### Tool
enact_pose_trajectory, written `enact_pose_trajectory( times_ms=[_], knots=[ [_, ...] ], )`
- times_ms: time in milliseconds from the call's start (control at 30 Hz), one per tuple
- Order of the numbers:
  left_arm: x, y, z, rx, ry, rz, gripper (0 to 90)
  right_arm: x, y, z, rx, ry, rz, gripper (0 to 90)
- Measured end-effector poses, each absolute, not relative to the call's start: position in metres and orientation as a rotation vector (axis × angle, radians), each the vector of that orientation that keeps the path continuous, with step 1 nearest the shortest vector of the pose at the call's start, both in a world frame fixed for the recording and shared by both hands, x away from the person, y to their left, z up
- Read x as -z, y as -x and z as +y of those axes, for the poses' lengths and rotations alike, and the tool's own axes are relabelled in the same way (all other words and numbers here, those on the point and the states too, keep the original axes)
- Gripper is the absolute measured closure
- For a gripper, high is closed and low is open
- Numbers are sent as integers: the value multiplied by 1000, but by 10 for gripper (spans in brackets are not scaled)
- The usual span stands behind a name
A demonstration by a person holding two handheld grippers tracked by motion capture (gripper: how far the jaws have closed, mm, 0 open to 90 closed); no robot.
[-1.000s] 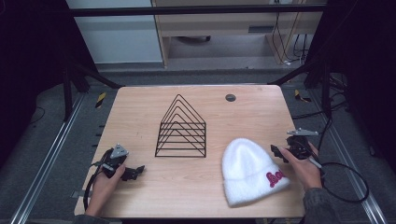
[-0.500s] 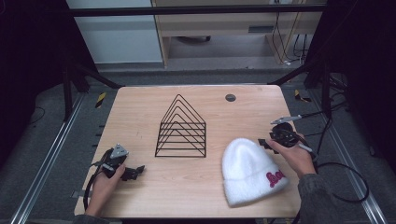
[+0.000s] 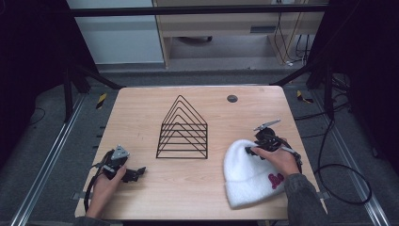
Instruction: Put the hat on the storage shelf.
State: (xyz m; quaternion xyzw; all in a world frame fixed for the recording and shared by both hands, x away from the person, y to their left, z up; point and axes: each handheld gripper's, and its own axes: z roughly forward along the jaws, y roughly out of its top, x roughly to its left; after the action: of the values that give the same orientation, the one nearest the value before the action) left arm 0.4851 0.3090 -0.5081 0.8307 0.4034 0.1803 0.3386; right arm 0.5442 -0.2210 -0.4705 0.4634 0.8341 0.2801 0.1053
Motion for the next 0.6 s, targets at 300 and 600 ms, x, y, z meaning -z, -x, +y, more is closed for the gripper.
enact_pose_trajectory(
  times_ms=[300,600],
  knots=[
    [508,-485,309,-472,-2164,1051,0,469,-541,-217,-837,-1348,2500,795],
    [505,-481,305,-507,-2188,988,61,443,-512,-224,-996,-1281,2375,825]
  ],
)
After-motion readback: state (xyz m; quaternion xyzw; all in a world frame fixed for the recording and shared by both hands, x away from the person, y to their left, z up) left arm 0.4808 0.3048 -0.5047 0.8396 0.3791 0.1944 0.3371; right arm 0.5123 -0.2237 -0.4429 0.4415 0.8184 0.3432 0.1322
